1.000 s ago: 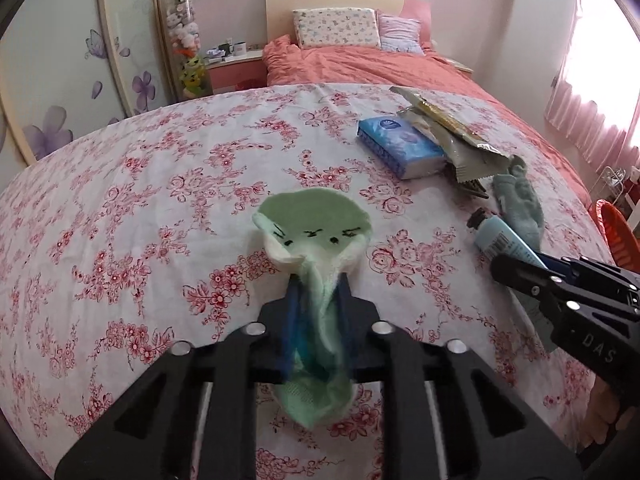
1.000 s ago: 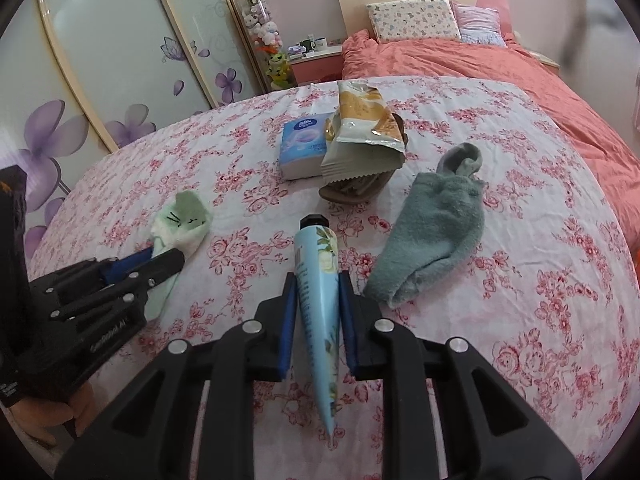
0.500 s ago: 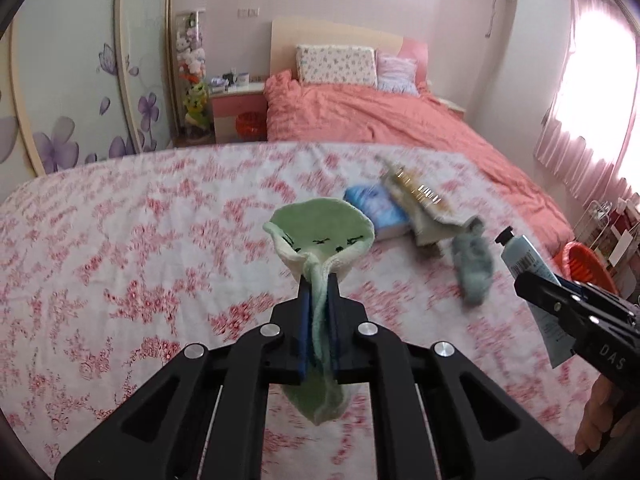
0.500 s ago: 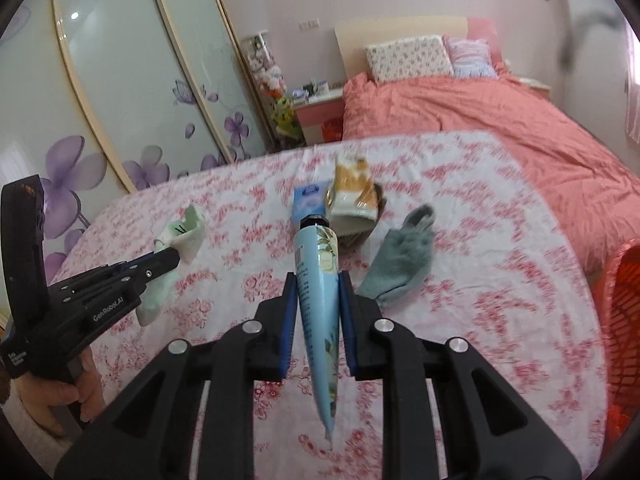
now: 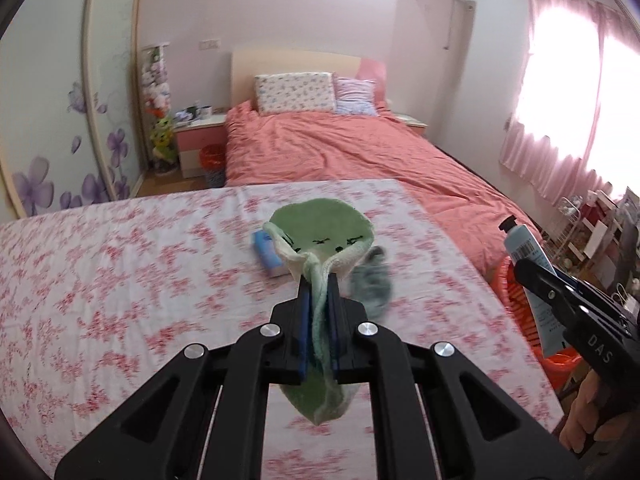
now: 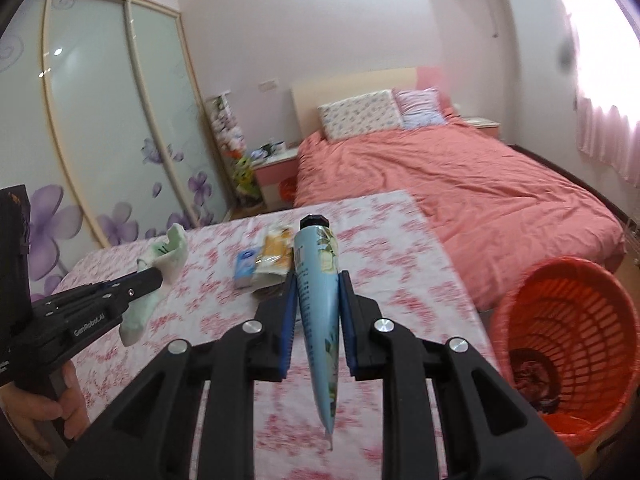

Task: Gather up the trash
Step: 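Grasp the green sock with the left gripper and carry both items toward the basket, then open both grippers over the basket to drop the sock and tube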

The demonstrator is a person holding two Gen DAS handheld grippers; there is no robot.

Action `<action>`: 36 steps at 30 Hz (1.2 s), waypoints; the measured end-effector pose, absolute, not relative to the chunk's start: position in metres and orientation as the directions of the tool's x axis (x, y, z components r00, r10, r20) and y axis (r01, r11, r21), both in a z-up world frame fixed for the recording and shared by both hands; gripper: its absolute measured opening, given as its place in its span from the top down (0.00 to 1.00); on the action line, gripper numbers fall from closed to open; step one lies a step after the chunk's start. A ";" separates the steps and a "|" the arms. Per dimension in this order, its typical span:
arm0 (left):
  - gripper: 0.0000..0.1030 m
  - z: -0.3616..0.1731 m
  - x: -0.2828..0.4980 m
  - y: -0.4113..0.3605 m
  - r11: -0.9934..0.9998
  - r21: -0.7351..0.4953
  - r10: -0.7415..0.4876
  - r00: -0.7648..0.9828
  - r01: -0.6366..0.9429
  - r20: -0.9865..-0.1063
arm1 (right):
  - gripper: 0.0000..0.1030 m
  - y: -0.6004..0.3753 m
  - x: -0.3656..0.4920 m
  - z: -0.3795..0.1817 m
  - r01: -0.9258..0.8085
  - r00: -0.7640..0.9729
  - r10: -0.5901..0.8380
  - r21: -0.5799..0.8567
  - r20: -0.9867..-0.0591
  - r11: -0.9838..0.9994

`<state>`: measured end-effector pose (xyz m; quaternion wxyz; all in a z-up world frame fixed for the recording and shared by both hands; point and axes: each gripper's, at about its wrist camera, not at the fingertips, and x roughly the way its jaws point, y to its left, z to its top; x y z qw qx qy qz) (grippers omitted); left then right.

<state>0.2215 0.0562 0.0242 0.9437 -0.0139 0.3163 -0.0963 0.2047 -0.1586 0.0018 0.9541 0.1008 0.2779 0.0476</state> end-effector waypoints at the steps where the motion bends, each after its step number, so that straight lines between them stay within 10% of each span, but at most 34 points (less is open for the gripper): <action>1: 0.92 0.025 0.221 0.051 0.979 -0.087 -0.198 0.781 0.182 -0.592 | 0.80 -0.164 0.203 0.003 -0.023 0.845 0.134 0.216 -0.517 0.976; 32: 0.92 -0.017 0.230 -0.219 0.738 -0.191 -0.597 0.493 0.648 -0.633 | 0.77 -0.420 0.145 -0.052 0.363 0.835 -0.118 0.379 -0.538 0.851; 36: 0.61 -0.035 0.234 -0.229 0.749 -0.186 -0.569 0.473 0.636 -0.673 | 0.61 -0.441 0.149 -0.065 0.398 0.823 -0.133 0.392 -0.553 0.830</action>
